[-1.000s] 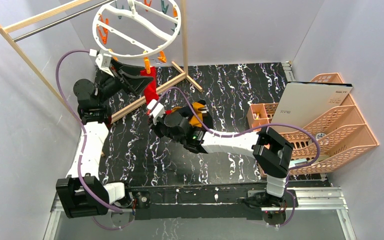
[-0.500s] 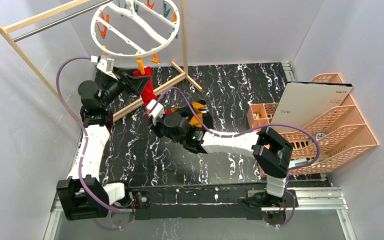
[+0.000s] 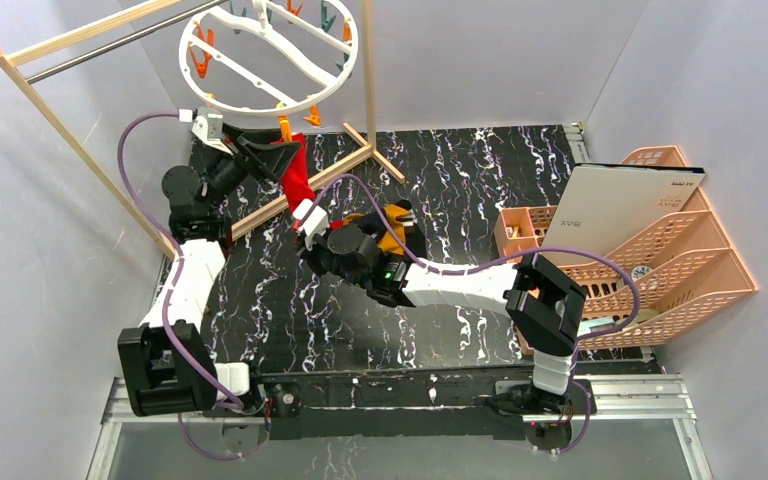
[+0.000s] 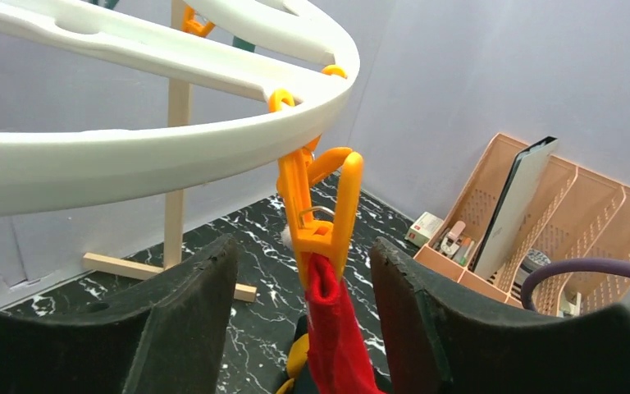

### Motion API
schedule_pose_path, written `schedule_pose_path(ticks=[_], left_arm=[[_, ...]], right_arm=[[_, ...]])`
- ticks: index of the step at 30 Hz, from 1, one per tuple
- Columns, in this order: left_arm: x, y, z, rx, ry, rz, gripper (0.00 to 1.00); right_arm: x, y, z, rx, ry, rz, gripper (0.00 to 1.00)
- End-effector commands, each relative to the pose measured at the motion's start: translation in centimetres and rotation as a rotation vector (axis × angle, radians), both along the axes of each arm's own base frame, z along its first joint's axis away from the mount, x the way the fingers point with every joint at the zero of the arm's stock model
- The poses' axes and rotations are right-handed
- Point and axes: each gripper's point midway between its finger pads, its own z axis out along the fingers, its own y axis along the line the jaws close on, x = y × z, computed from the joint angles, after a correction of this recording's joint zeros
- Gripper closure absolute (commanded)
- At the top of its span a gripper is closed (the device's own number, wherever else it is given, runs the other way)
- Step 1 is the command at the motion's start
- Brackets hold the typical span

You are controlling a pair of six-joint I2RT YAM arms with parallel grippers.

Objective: Remove the socks clipped to the hanger

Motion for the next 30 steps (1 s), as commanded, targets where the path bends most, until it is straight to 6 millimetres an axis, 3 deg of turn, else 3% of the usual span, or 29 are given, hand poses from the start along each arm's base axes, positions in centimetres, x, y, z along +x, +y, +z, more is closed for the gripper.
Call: schedule_pose_path(ticks=[1,13,30], left_arm=[[-0.8,-0.3,2.8,-0.029,-0.101,-0.046,0.45],[-0.9,-0.4,4.7,-0.120,-0.160,-0.095,0.49],[-1.0,-0.4,5.8,-0.164,-0.197,-0.132,0.58]], right_arm=[[-0.1,0.7,2.1,0.040,-0.030,0.005,0.99],[-0.1,0.8,2.0,0.035,-0.033,0.009,0.99],[-0.1,0.9,1.3,0.022,-0.029,0.013,0.99]])
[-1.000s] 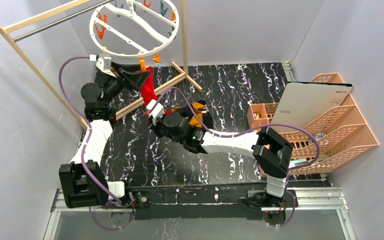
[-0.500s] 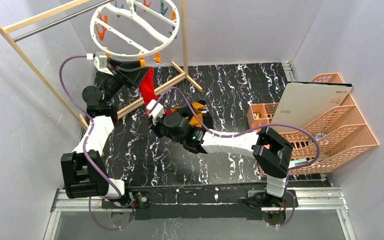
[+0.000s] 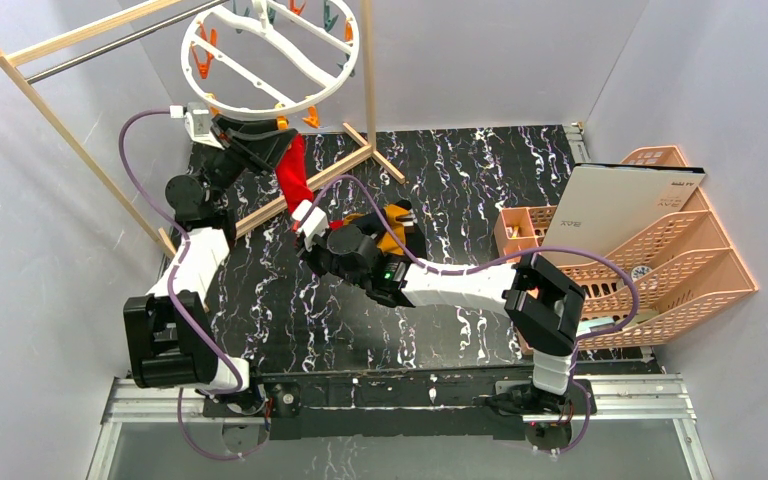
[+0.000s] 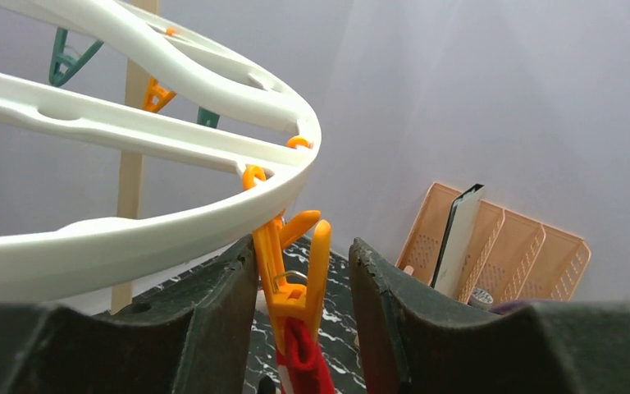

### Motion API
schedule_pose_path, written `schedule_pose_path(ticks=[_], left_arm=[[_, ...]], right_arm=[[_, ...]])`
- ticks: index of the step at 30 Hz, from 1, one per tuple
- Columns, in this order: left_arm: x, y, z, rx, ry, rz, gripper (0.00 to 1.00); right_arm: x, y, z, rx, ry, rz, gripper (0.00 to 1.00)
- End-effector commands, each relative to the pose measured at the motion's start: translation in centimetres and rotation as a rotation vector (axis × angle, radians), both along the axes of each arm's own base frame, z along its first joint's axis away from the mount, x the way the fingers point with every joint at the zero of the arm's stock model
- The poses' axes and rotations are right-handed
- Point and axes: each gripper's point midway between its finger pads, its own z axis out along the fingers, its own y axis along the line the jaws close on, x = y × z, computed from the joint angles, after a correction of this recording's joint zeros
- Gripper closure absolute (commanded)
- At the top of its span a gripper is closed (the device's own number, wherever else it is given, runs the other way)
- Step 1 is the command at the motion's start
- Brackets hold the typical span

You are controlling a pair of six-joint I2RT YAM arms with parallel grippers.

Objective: Remove the socks clipped to the hanger

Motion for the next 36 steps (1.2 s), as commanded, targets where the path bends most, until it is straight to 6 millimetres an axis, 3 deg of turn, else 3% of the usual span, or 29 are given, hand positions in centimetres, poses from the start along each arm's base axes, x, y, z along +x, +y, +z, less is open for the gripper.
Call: schedule_pose_path(ticks=[1,6,15,24,26,27,30,31,32,34,36], left_arm=[[-1.2,0.2,3.4,-0.010,-0.123,-0.008,0.58],[-1.3,0.4,3.6,-0.025,-0.128,-0.017,0.60],[-1.3,0.5,3.3,-0.038,-0.123,-0.033,0.88],[-1.2,0.5,3.0,-0.041,-0.114,-0.043,0.88],[-1.2,0.7,2.8,-0.041,-0.109,-0.038,0.77],[-1.2,0.9,2.6,-0.040,-0.109,-0.028,0.64],[-1.0,1.3,1.9,-0.031,-0.094,-0.002,0.41],[-0.8,1.6,1.6,-0.031,-0.084,0.005,0.25],[-0.6,1.7,1.4,-0.029,-0.075,0.005,0.02],[-0.5,2.4,1.1,-0.026,-0.061,0.018,0.02],[-0.8,3.2,-1.4,-0.015,0.020,0.054,0.02]], right_arm=[[-0.1,0.9,1.5,0.030,-0.022,0.010,0.99],[-0.1,0.9,1.4,0.027,-0.021,0.011,0.99],[-0.1,1.0,1.2,0.022,-0.018,0.011,0.99],[-0.1,0.4,0.7,0.005,-0.012,-0.002,0.99],[0.1,-1.2,0.9,-0.005,-0.006,-0.045,0.99],[0.5,-2.4,0.7,-0.033,-0.007,-0.088,0.99],[2.3,-5.9,-1.2,-0.107,0.021,-0.201,0.99],[2.9,-7.1,-1.9,-0.123,0.038,-0.219,0.92],[3.7,-8.3,-2.9,-0.137,0.069,-0.251,0.86],[4.8,-9.8,-3.6,-0.162,0.085,-0.286,0.85],[6.5,-11.6,-3.7,-0.189,0.081,-0.339,0.82]])
